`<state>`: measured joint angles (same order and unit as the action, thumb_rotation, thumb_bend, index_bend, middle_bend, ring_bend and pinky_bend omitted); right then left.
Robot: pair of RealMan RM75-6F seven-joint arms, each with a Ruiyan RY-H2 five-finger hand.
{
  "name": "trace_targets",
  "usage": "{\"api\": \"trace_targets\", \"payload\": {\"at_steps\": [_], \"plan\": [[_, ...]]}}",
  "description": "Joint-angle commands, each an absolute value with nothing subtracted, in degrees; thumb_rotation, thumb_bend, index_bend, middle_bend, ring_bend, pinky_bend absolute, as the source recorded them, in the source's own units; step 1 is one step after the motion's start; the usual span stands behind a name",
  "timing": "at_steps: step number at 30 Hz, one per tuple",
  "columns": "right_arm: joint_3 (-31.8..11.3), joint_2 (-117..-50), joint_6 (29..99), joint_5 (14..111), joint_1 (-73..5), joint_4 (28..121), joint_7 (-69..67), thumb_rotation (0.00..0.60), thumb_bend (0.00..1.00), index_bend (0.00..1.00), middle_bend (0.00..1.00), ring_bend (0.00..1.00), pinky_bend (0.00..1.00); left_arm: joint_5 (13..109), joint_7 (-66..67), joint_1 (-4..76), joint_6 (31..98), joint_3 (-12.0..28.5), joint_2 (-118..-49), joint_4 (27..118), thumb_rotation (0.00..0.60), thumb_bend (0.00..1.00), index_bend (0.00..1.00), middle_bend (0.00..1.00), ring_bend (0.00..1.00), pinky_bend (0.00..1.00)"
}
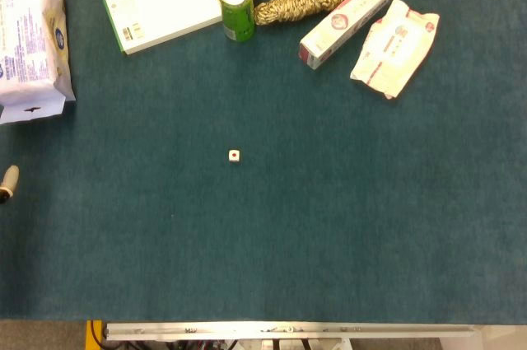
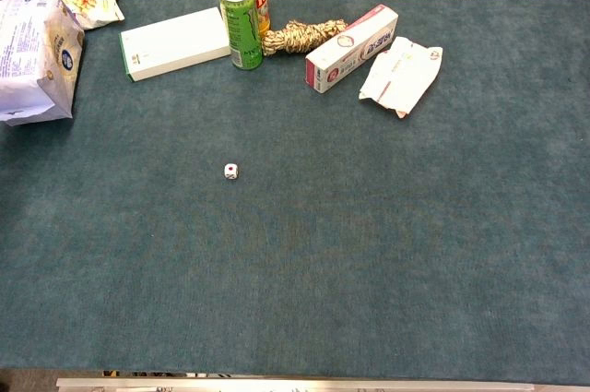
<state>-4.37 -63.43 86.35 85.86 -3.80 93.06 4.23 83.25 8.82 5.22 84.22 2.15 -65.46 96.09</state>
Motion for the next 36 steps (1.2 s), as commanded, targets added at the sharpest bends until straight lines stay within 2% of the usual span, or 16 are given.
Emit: {"api": "trace_targets", "payload": {"at_steps": [1,15,17,21,24,26,29,32,36], "plan": [[-4.32,-63.38,86.38,86.02,-3.81,93.17,4.27,0.600,0.53,0.31,0.40,0.34,0.39,83.46,8.55,5.16,84.32,2.07,-65.51,95.96,0.600,0.29,0.04,0.16,0.12,0.12],[-5.33,-61.70,88.95,87.37,-3.52,95.63,3.63,0.600,0.52,0.31,0.40,0.34,0.39,86.71,3.73,5.67,84.63,1.71,-64.89,94.92,0.600,0.29,0.04,0.16,0.14,0.13],[-5.57,-61.23,89.00,87.49,-3.69,96.32,3.63,0.600,0.52,0.31,0.40,0.34,0.39,87.60,2.30,6.28,83.97,1.61,-64.48,94.77,0.600,0.29,0.05,0.19,0.17,0.16],[-6.47,-60.58,89.68,87.99,-4.17,97.20,4.57,0.600,0.52,0.31,0.40,0.34,0.39,89.91,-2.28,8.13,82.32,1.54,-63.69,93.95,0.600,0.29,0.08,0.27,0.26,0.30],[-7.04,-59.96,89.58,87.91,-4.63,98.13,5.39,0.600,0.52,0.31,0.40,0.34,0.39,92.77,-6.49,10.21,80.66,1.15,-63.27,92.46,0.600,0.29,0.11,0.38,0.38,0.49],[-7.37,-59.62,89.44,87.69,-4.89,98.82,6.04,0.600,0.52,0.31,0.40,0.34,0.39,94.70,-9.79,12.07,79.06,0.87,-62.98,91.44,0.600,0.33,0.13,0.52,0.50,0.64],[-7.58,-59.44,89.43,87.63,-5.08,99.65,6.92,0.600,0.52,0.31,0.40,0.34,0.39,98.31,-15.00,15.55,75.42,-0.34,-62.10,90.76,0.600,0.41,0.16,0.71,0.68,0.80],[-7.53,-59.50,89.31,87.62,-5.18,100.07,7.63,0.600,0.52,0.31,0.40,0.34,0.39,101.13,-17.86,19.32,71.62,-1.07,-62.20,90.20,0.600,0.48,0.17,0.81,0.81,0.91],[-7.43,-59.71,89.14,87.32,-5.18,100.30,8.13,0.600,0.52,0.31,0.40,0.34,0.39,103.88,-19.00,24.26,66.33,-1.76,-63.34,90.06,0.600,0.55,0.18,0.94,0.95,0.99]]}}
